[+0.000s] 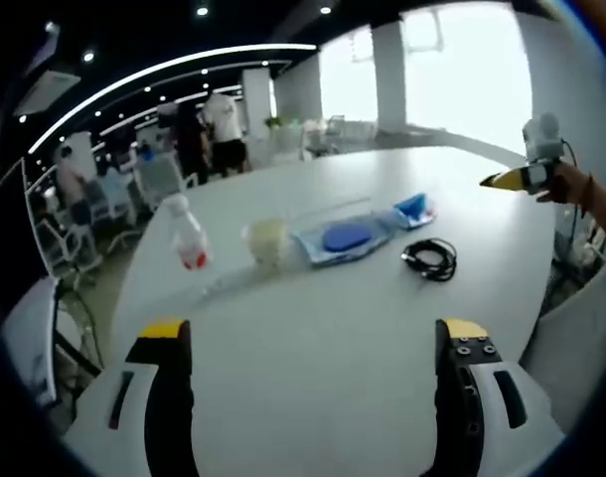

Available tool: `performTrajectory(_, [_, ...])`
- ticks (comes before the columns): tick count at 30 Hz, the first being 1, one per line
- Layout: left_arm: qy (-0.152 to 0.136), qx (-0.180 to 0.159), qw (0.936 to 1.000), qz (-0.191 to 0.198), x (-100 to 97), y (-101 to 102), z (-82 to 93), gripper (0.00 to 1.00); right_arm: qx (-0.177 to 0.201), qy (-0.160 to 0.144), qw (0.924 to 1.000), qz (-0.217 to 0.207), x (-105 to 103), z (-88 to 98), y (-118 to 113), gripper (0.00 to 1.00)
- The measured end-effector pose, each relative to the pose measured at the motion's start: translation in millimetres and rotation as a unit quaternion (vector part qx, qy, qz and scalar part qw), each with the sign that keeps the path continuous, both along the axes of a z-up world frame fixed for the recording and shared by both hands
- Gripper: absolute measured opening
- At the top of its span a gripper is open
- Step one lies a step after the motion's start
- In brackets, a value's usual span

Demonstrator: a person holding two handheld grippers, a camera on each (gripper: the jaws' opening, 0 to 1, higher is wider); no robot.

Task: Arrange the tabletop items into an orderly group along one side of the table until the central work area is clear of visible clutter.

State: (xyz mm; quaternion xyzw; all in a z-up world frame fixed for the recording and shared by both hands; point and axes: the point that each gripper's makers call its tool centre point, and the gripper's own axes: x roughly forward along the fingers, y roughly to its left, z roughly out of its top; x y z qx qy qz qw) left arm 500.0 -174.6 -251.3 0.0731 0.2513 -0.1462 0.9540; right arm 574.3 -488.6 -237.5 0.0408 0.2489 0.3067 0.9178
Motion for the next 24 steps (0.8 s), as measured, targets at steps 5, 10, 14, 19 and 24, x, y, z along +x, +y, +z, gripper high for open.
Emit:
performTrajectory(5, [0.005,-0.002,1.0000,-0.003,-14.3,-2.8,-4.0,0.99,-0.007,-0.003,1.0000,-0.001,-25.1,0.4,-3.5,0.99])
performTrajectory(10, [0.011,-0.001,0.9999,0.005,-23.7,-0.6,-8.9,0.99,-0.020,-0.022,0.9995,0.010,-42.9,2.6,2.3,0.99])
performTrajectory(14, [0.011,-0.021,0.9997,-0.004,-30.7,-6.3,-11.3,0.99,-0.029,-0.021,0.9991,0.024,-57.9,0.1,9.1,0.99])
performTrajectory(19, [0.016,-0.015,0.9998,0.000,-35.3,-5.2,-13.8,0.99,-0.039,-0.016,0.9986,0.032,-67.0,-2.7,7.0,0.99])
performTrajectory(24, [0.014,-0.023,0.9996,0.003,-39.9,-5.6,-14.3,0.99,-0.025,-0.011,0.9993,0.027,-74.2,-3.0,4.7,0.99])
